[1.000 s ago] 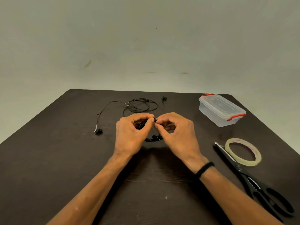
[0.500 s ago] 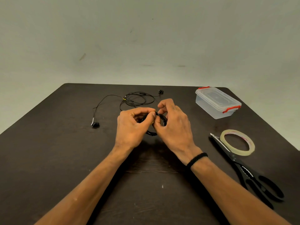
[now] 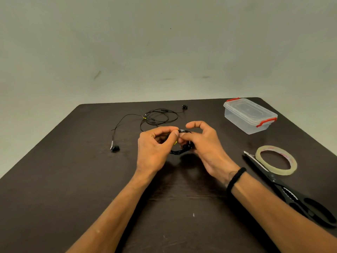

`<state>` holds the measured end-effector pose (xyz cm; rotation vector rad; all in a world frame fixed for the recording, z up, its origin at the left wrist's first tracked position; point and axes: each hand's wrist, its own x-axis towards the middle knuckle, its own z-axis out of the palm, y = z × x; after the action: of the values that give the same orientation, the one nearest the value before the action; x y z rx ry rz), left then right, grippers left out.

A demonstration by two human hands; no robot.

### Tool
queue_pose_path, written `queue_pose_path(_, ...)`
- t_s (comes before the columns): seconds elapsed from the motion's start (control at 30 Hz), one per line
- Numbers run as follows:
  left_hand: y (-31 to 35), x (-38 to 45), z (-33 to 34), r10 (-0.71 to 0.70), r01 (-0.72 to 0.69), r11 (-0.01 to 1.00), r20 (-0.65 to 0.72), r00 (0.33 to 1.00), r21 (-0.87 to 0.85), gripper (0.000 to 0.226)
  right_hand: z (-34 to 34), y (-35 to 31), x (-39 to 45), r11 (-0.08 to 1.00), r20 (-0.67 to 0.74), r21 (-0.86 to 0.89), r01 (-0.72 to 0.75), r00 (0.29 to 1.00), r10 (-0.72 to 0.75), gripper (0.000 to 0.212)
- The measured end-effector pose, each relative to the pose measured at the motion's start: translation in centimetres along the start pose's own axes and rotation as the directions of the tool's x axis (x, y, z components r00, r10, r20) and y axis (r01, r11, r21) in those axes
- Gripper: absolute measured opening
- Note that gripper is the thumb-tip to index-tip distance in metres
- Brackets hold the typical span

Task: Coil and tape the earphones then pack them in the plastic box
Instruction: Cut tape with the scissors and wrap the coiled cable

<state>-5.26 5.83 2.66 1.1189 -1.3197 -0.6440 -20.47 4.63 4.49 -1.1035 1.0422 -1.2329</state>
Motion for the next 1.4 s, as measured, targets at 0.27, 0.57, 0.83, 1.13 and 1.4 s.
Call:
queue_pose_path(0.27, -0.5, 0.1, -0.2, 0.013, -0.013, 1.0, -0.008, 1.0, 0.015, 0.011, -0.9, -0.8, 0.4, 0.947, 0.185, 0.229, -0.224, 0.965, 0.183, 0.013)
queue_pose_path(0.57, -0.7, 0.1, -0.2, 0.036, -0.037, 0.999, 0.039, 0.999, 0.026, 0.013, -1.4, -0.7, 0.8, 0.972, 0.123, 0.172, -0.158, 0.983, 0.138, 0.028)
queue_pose_path(0.83, -0.6, 0.1, -0.3, 0.058, -0.059, 0.998, 0.042, 0.997, 0.03, 0.015, -1.7, -0.8, 0.7, 0.991, 0.103, 0.108, -0.082, 0.992, 0.071, 0.036)
queue_pose_path(1.13, -0.3, 0.1, -0.6, 0.062, -0.063, 0.997, 0.012, 0.998, 0.048, 0.013, -1.6, -0.6, 0.6, 0.983, 0.043, -0.124, 0.134, 0.991, -0.129, 0.038)
queue_pose_path(1.4, -0.4, 0.2, -0.7, 0.064, -0.064, 0.998, 0.008, 0.998, 0.027, 0.013, -1.7, -0.8, 0.5, 0.965, 0.124, -0.116, 0.237, 0.967, -0.223, 0.033)
